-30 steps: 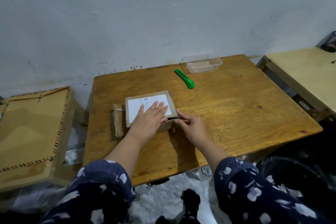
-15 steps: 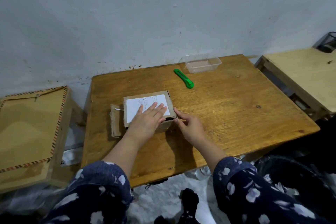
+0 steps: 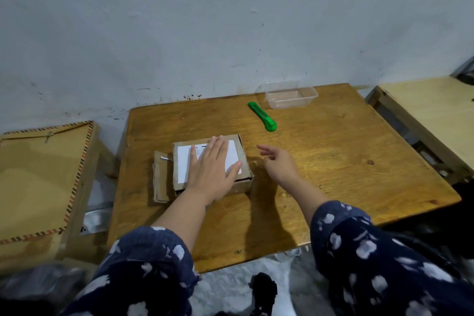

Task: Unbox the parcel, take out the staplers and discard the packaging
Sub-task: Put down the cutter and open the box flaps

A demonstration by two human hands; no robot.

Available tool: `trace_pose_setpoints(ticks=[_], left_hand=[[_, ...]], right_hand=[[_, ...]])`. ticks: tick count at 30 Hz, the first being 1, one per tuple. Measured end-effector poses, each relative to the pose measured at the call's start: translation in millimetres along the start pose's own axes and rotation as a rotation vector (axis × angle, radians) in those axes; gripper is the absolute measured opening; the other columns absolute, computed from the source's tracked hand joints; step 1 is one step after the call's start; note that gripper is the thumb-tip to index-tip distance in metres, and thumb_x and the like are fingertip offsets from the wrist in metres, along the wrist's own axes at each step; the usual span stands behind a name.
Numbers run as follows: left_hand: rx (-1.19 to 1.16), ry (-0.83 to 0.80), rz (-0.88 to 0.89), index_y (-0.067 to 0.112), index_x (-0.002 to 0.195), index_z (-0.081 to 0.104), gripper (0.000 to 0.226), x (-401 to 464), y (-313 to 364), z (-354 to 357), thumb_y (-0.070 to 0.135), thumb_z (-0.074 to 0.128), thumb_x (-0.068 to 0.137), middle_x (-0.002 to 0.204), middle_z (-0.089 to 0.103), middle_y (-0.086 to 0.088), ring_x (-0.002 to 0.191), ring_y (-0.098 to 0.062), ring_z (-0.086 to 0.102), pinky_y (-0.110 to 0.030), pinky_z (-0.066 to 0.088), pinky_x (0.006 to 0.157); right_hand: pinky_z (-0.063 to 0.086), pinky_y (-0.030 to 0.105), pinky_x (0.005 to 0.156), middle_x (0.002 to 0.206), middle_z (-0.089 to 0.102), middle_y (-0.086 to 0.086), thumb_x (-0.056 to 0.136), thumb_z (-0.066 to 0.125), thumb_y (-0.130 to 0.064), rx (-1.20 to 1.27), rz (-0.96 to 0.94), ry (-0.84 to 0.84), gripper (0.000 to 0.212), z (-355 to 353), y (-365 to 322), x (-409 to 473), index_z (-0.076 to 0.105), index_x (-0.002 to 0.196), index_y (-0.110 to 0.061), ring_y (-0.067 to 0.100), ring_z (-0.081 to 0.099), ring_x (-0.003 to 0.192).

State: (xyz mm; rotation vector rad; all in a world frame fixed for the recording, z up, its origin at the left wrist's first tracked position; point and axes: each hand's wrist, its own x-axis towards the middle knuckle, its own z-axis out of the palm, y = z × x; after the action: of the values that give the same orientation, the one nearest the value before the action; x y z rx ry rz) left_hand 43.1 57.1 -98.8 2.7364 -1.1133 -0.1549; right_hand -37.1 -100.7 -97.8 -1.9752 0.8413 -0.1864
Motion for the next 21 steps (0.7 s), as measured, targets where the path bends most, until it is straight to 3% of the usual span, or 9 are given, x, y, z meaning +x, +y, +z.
trace_pose_setpoints(ticks=[3, 6, 11, 16, 21], left_hand=[[0.031, 0.004, -0.018, 0.022, 0.153, -0.003, 0.073, 2, -2, 9, 0.062, 0.008, 0.094, 0.161, -0.009, 0.005, 0.147, -0.011, -0.013, -0.05, -0.009, 0.117], [0.056, 0.034, -0.024, 0.022, 0.153, -0.004, 0.075, 2, -3, 12, 0.064, 0.003, 0.091, 0.161, -0.009, 0.006, 0.146, -0.01, -0.014, -0.049, -0.009, 0.117], [0.075, 0.06, -0.02, 0.022, 0.153, -0.003, 0.074, 4, -5, 14, 0.063, 0.006, 0.093, 0.161, -0.007, 0.006, 0.147, -0.01, -0.012, -0.05, -0.006, 0.118], [0.059, 0.076, -0.028, 0.023, 0.154, -0.001, 0.075, 5, -6, 15, 0.064, 0.004, 0.091, 0.161, -0.005, 0.006, 0.147, -0.01, -0.01, -0.051, -0.002, 0.119], [0.045, 0.081, -0.025, 0.023, 0.154, 0.0, 0.073, 6, -7, 17, 0.062, 0.012, 0.094, 0.161, -0.004, 0.006, 0.147, -0.01, -0.009, -0.051, -0.002, 0.119]], right_hand=[[0.04, 0.009, 0.05, 0.132, 0.055, 0.002, 0.093, 0.051, -0.011, -0.183, 0.018, 0.066, 0.042, -6, 1, 40, 0.052, 0.133, -0.025, 0.0, 0.05, 0.072], [0.056, 0.036, 0.08, 0.133, 0.053, 0.01, 0.091, 0.054, -0.019, -0.335, 0.026, 0.115, 0.039, -10, 2, 78, 0.054, 0.129, -0.025, 0.023, 0.058, 0.104], [0.043, 0.046, 0.1, 0.134, 0.048, 0.013, 0.094, 0.049, -0.025, -0.541, -0.015, 0.129, 0.043, -9, -3, 125, 0.048, 0.135, -0.015, 0.031, 0.043, 0.123], [0.037, 0.048, 0.101, 0.136, 0.045, 0.015, 0.092, 0.052, -0.02, -0.615, -0.043, 0.143, 0.049, 2, -4, 148, 0.039, 0.138, -0.012, 0.034, 0.039, 0.125], [0.049, 0.045, 0.093, 0.124, 0.05, 0.014, 0.086, 0.058, -0.014, -0.379, 0.102, 0.042, 0.048, 12, -8, 138, 0.041, 0.13, -0.012, 0.03, 0.052, 0.112]])
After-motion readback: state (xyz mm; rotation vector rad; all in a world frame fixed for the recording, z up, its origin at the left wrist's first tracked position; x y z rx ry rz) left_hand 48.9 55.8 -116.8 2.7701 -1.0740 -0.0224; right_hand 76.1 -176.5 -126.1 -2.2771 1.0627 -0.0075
